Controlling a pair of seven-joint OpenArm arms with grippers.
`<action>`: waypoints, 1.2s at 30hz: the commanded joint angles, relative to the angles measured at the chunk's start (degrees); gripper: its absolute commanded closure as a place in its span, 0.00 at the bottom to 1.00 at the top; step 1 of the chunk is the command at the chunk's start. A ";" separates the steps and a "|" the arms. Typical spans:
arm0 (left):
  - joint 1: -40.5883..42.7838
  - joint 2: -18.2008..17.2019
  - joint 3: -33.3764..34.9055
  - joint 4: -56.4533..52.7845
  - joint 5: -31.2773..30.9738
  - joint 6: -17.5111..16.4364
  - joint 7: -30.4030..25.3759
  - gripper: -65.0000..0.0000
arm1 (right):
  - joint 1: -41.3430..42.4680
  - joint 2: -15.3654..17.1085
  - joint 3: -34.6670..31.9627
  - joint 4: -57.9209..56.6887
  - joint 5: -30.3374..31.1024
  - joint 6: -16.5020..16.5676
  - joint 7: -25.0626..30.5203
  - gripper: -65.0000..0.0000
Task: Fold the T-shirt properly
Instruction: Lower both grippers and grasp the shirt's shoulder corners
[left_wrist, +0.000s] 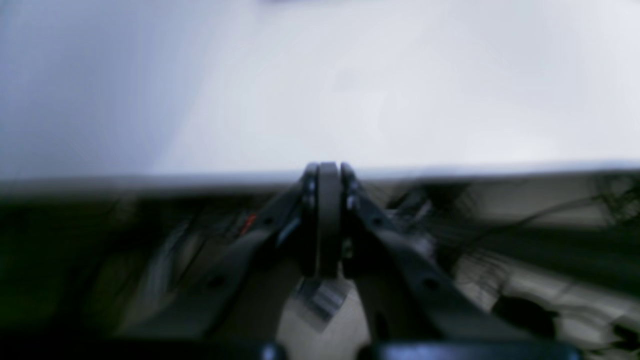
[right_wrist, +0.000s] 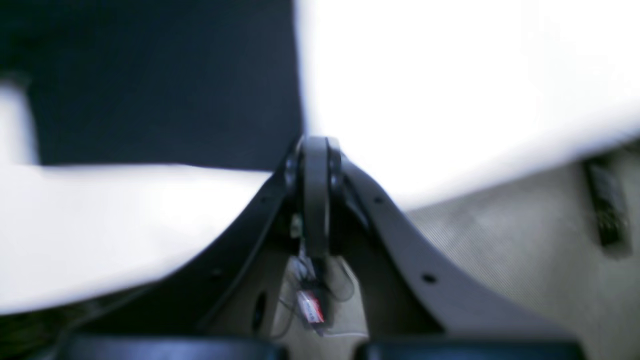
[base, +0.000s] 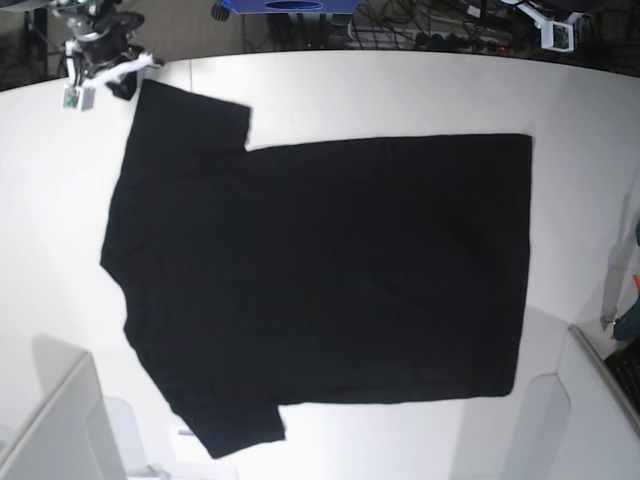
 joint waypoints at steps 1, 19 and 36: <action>-0.39 -0.20 -1.52 0.76 -0.47 -0.75 -1.38 1.00 | 1.80 0.65 2.67 0.78 1.32 1.09 -0.87 1.00; -27.03 7.18 -34.14 -8.91 -24.12 -23.08 40.29 0.14 | 24.13 7.07 15.59 -21.99 3.52 19.86 -21.17 0.42; -35.73 14.74 -33.87 -11.46 -4.42 -29.41 41.43 0.32 | 22.19 3.20 8.91 -20.85 3.61 19.86 -23.99 0.42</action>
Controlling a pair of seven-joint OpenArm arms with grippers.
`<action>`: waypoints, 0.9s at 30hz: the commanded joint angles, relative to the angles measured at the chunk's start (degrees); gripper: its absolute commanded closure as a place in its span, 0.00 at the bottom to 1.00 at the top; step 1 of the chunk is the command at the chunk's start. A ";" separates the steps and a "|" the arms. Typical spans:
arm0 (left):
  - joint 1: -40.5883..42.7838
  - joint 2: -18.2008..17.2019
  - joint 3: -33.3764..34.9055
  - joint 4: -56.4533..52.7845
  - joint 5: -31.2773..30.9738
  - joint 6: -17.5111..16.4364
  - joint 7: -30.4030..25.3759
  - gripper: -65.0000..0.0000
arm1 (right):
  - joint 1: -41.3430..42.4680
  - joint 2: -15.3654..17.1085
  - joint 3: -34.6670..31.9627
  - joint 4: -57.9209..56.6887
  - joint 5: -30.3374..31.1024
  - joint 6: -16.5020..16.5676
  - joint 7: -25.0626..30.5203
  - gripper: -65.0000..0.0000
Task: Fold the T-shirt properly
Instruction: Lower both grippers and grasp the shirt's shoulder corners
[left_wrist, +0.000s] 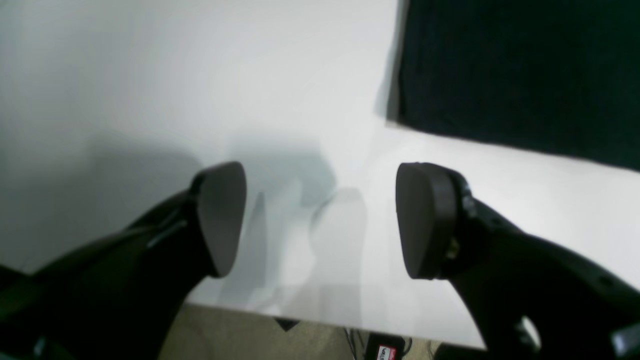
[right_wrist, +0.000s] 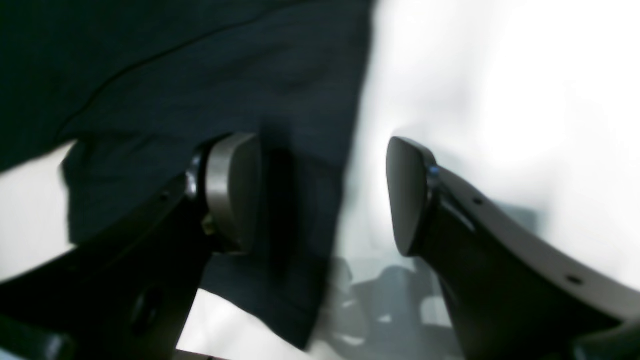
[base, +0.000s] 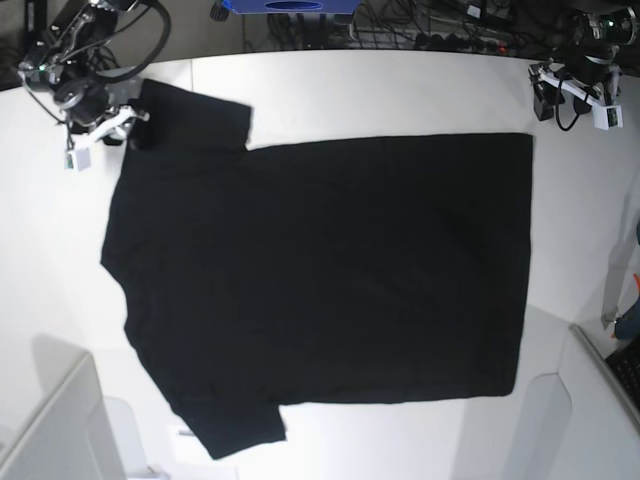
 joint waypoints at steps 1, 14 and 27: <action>-0.10 -0.93 0.95 0.85 -0.62 -0.41 -1.11 0.32 | -1.08 -1.18 -1.15 -0.45 -1.79 0.14 -3.55 0.42; -7.66 -0.84 8.69 -10.23 -0.53 -0.06 -0.93 0.32 | -1.17 -1.26 -2.03 -0.80 -1.97 0.14 -2.06 1.00; -9.33 -1.28 12.73 -13.13 -0.53 4.95 -0.84 1.00 | -2.67 -1.18 -2.12 0.34 -2.14 0.14 -1.62 1.00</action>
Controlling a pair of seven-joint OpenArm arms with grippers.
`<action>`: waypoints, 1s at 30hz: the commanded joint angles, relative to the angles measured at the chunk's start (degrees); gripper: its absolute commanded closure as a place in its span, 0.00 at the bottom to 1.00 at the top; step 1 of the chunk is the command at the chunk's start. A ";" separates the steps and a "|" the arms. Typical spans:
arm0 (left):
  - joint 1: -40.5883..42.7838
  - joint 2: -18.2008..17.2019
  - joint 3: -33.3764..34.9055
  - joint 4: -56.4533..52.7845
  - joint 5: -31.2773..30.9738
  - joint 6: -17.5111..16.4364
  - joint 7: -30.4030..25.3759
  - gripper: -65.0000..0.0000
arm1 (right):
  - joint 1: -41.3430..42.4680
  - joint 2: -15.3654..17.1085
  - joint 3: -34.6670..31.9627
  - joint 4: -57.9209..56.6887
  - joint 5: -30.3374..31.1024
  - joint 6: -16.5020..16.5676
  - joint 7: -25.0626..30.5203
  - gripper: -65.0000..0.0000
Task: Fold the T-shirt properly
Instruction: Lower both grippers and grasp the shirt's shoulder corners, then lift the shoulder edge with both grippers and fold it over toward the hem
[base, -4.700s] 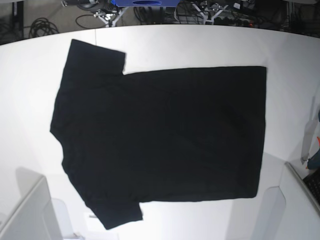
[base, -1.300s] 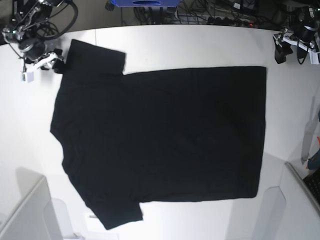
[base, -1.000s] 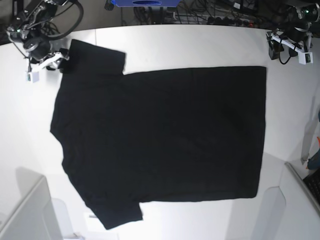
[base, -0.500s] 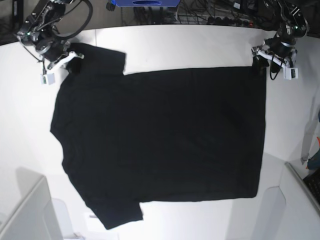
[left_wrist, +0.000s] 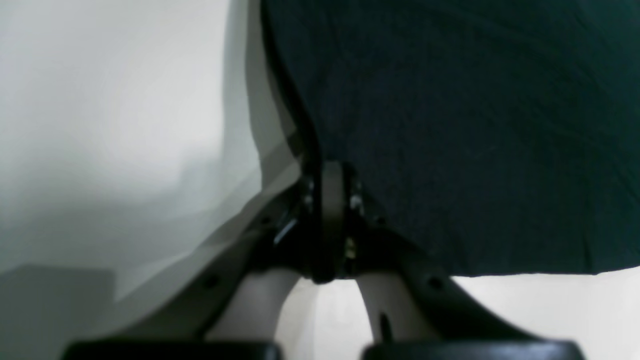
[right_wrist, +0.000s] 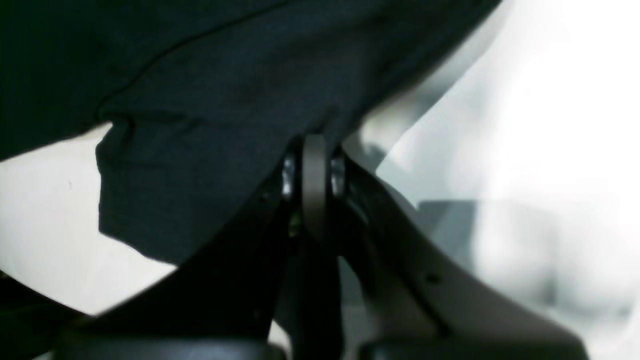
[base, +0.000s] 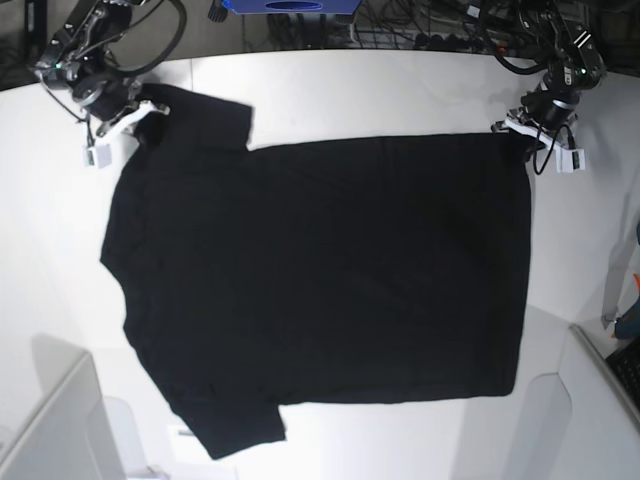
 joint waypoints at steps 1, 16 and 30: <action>1.27 -0.30 0.27 0.27 2.99 1.22 4.12 1.00 | -1.12 0.37 0.44 0.84 -2.67 -0.49 -2.80 1.00; 17.27 -1.79 -0.34 17.06 2.90 1.13 4.12 1.00 | -14.30 -1.12 0.71 12.98 -2.23 -0.49 1.25 1.00; 18.41 1.11 -2.01 27.61 2.46 1.13 11.59 1.00 | -8.68 -4.11 3.08 23.61 -2.41 -0.49 -4.29 1.00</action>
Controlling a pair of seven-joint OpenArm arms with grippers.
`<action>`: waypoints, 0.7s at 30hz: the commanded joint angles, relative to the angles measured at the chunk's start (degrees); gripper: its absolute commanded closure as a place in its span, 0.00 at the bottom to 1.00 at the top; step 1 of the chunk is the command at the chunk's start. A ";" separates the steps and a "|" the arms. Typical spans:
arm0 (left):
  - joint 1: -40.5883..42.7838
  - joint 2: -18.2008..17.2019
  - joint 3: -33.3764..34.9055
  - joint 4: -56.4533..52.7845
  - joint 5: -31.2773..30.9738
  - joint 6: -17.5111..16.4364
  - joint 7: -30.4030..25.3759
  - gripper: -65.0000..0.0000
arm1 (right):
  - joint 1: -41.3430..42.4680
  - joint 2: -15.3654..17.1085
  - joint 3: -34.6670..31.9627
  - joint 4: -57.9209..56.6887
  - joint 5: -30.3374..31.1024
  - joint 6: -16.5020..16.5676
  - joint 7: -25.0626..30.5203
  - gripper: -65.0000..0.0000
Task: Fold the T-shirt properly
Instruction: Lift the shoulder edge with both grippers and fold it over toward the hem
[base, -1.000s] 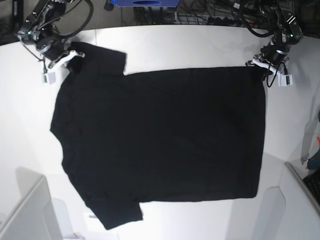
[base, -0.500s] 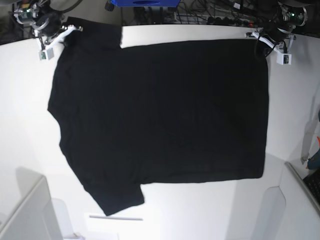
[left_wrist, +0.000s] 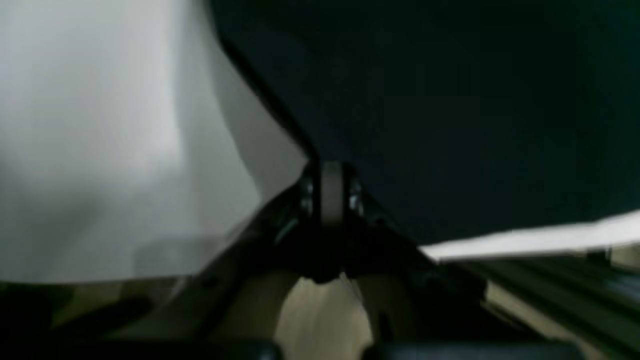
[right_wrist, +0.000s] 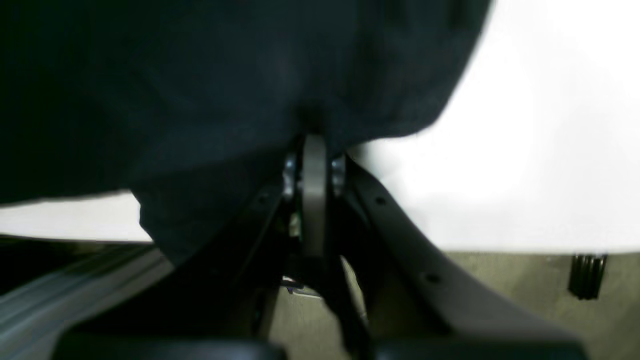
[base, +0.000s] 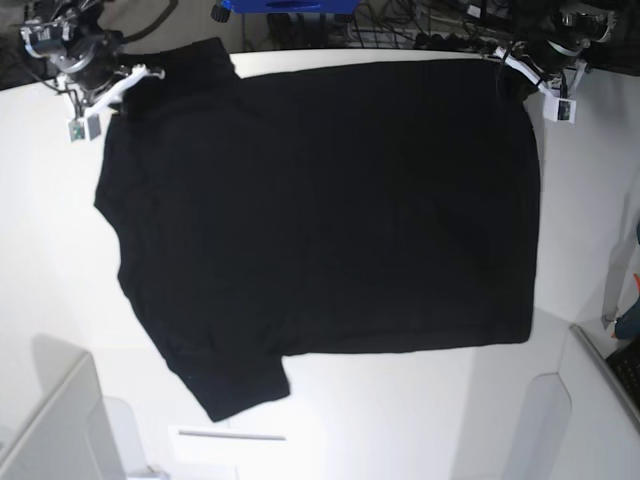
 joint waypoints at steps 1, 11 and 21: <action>-1.40 -0.24 -2.22 1.07 -0.38 0.14 0.28 1.00 | 1.30 0.99 0.37 0.95 0.96 0.08 0.29 1.00; -15.29 1.96 -4.86 0.81 -0.30 0.32 10.48 1.00 | 18.18 4.77 -0.77 -2.83 0.78 0.08 -8.32 1.00; -25.31 1.52 -4.77 -2.35 0.06 6.03 11.80 1.00 | 28.29 7.58 -9.30 -16.63 0.78 -4.80 -4.45 1.00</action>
